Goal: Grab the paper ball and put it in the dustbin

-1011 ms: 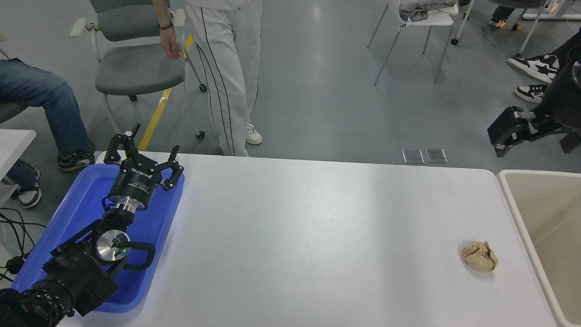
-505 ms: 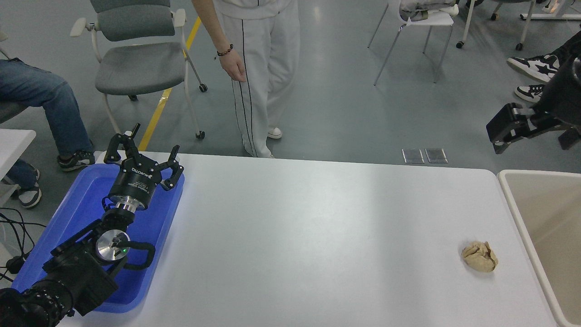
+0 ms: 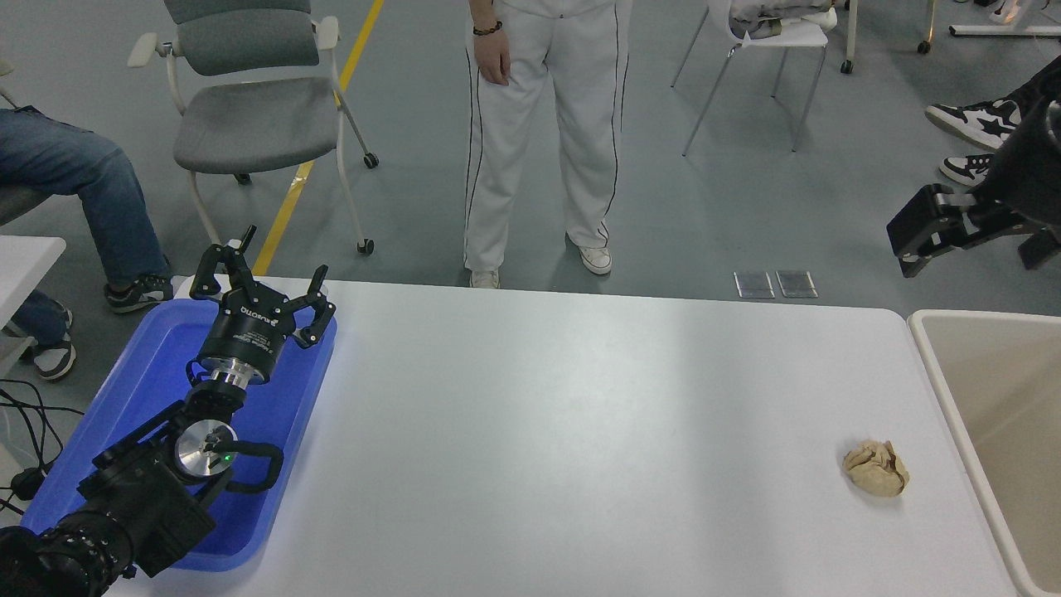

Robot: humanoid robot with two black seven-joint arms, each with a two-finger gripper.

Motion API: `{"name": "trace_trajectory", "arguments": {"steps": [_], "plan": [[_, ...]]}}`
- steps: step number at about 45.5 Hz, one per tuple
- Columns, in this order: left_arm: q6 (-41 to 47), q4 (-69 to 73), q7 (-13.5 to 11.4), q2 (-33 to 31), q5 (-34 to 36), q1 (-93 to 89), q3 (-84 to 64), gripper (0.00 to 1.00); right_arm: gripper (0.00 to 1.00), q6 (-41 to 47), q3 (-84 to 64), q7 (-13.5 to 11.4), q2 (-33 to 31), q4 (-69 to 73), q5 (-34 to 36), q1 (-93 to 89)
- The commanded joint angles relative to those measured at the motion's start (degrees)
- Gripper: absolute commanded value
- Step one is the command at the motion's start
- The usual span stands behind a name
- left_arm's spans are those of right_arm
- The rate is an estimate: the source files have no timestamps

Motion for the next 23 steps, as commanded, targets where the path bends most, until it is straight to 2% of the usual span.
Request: {"name": "trace_trajectory", "arguments": {"steps": [1, 23], "plan": [[-0.09, -0.05, 0.02, 0.0, 0.0, 0.0, 0.0, 1.0, 1.0, 0.0, 0.35, 0.0, -0.02, 0.0, 0.0, -0.6], [-0.09, -0.05, 0.02, 0.0, 0.0, 0.0, 0.0, 1.0, 1.0, 0.0, 1.32, 0.09, -0.2, 0.0, 0.88, -2.53]]}}
